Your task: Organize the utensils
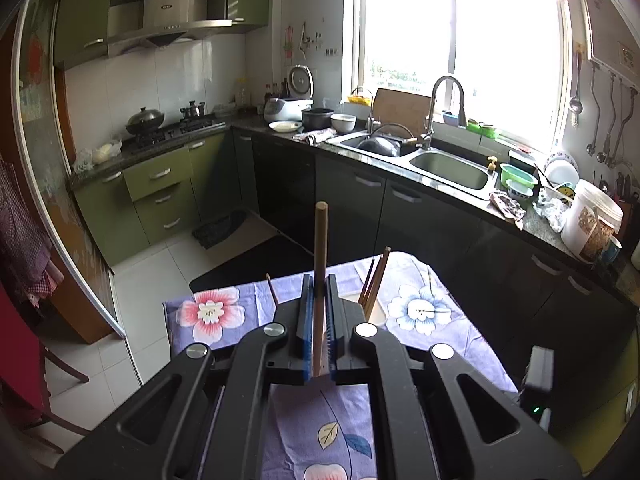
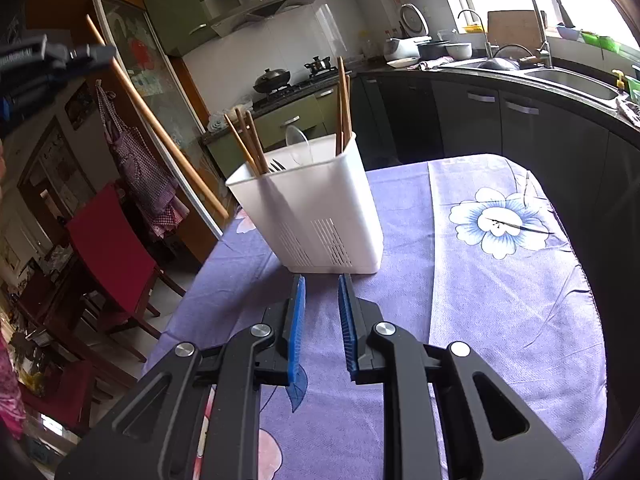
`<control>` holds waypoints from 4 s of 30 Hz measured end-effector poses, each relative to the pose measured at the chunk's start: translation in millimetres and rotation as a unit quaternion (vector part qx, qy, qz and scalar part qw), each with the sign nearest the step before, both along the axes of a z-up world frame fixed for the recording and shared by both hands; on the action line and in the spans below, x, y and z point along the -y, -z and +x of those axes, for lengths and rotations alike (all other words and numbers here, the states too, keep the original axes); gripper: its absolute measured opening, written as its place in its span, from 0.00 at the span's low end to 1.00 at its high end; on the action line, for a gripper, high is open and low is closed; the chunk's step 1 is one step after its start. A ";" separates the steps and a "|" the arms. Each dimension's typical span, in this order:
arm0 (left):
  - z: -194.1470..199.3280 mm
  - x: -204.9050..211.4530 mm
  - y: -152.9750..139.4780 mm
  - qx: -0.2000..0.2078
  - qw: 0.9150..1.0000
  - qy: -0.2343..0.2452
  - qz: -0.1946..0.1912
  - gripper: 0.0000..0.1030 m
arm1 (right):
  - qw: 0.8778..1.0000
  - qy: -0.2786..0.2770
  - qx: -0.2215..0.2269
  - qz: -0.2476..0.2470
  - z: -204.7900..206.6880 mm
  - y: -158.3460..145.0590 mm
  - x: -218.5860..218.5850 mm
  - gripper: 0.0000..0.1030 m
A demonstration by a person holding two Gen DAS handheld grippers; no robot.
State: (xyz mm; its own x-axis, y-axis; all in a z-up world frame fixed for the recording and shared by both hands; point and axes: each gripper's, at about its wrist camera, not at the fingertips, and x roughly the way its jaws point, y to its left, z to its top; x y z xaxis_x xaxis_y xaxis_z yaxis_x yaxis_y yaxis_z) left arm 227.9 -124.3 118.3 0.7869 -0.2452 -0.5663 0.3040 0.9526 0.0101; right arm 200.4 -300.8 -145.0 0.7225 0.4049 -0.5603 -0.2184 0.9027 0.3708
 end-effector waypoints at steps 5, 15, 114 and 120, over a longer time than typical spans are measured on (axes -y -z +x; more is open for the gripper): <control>5.7 5.0 -17.7 0.023 1.000 -0.007 0.001 0.05 | 1.000 -0.001 -0.010 -0.006 11.6 9.4 -5.5 0.17; 32.4 5.8 -7.9 0.016 1.000 -0.025 0.005 0.05 | 1.000 -0.002 -0.019 -0.006 17.9 15.1 -9.8 0.17; -157.2 -82.2 209.1 0.034 0.992 -0.099 -0.063 0.93 | 0.980 0.075 0.104 -0.152 -135.5 -19.1 -6.0 0.95; -184.0 -83.8 198.2 0.043 0.992 -0.106 -0.053 0.93 | 0.974 0.083 0.122 -0.170 -170.6 -31.8 -7.2 0.95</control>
State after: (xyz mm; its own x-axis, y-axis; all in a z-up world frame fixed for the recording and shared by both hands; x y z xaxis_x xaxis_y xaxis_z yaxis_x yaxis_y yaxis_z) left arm 43.9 -40.4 -79.9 0.8716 -0.1235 -0.4744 0.0995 0.9922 -0.0755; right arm 29.8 -293.6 -113.2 0.8904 0.0922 -0.4458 -0.1031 0.9947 -0.0002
